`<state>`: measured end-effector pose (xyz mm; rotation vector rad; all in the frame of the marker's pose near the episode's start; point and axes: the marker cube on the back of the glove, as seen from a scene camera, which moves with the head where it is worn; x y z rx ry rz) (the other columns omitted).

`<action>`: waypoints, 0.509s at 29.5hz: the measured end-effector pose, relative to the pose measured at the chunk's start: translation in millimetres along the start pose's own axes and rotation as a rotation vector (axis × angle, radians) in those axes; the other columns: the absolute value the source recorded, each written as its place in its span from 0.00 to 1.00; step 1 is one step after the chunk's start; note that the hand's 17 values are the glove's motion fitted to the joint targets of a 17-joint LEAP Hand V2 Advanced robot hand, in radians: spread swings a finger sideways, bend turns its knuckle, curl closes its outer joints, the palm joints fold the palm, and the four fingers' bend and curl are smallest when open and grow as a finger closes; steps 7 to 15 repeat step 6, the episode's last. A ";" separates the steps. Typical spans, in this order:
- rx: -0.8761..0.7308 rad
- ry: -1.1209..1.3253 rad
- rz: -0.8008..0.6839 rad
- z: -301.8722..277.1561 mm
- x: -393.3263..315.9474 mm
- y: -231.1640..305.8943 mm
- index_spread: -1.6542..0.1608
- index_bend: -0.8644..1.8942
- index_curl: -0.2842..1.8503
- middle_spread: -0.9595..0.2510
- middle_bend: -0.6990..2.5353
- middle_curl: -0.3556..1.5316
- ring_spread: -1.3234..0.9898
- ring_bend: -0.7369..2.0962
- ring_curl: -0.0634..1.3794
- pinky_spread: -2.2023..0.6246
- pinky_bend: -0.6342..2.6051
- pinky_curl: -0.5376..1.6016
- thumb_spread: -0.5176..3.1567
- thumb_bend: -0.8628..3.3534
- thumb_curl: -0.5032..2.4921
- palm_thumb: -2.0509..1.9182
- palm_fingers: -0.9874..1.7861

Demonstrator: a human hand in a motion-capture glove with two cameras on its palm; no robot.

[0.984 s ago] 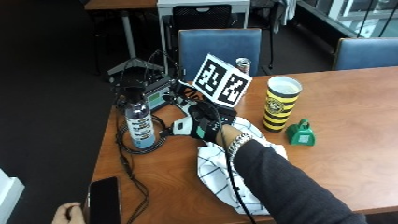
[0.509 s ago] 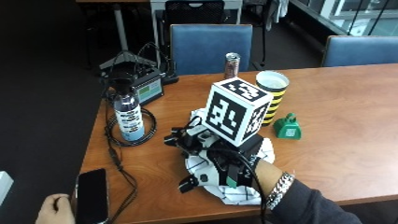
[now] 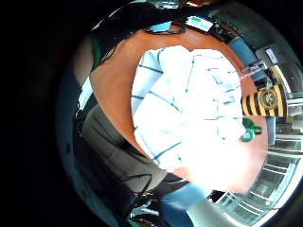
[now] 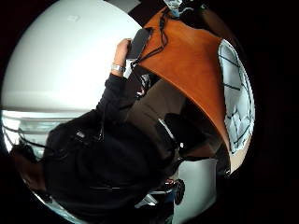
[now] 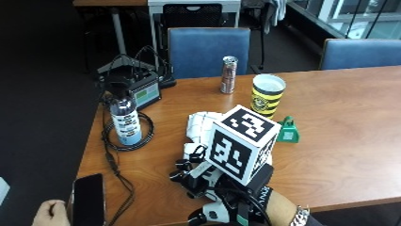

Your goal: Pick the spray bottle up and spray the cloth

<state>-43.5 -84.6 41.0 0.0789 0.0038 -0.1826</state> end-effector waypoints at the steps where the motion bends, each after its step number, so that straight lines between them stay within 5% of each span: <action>1: -0.004 0.001 -0.001 0.6 0.2 1.3 0.68 0.39 0.31 0.70 0.27 0.35 0.55 0.33 0.26 0.87 0.25 0.40 0.42 0.20 0.29 0.69 0.52; 15: -0.015 -0.028 -0.005 2.1 0.9 2.6 0.68 0.39 0.31 0.70 0.27 0.35 0.55 0.33 0.25 0.87 0.25 0.39 0.42 0.20 0.29 0.69 0.53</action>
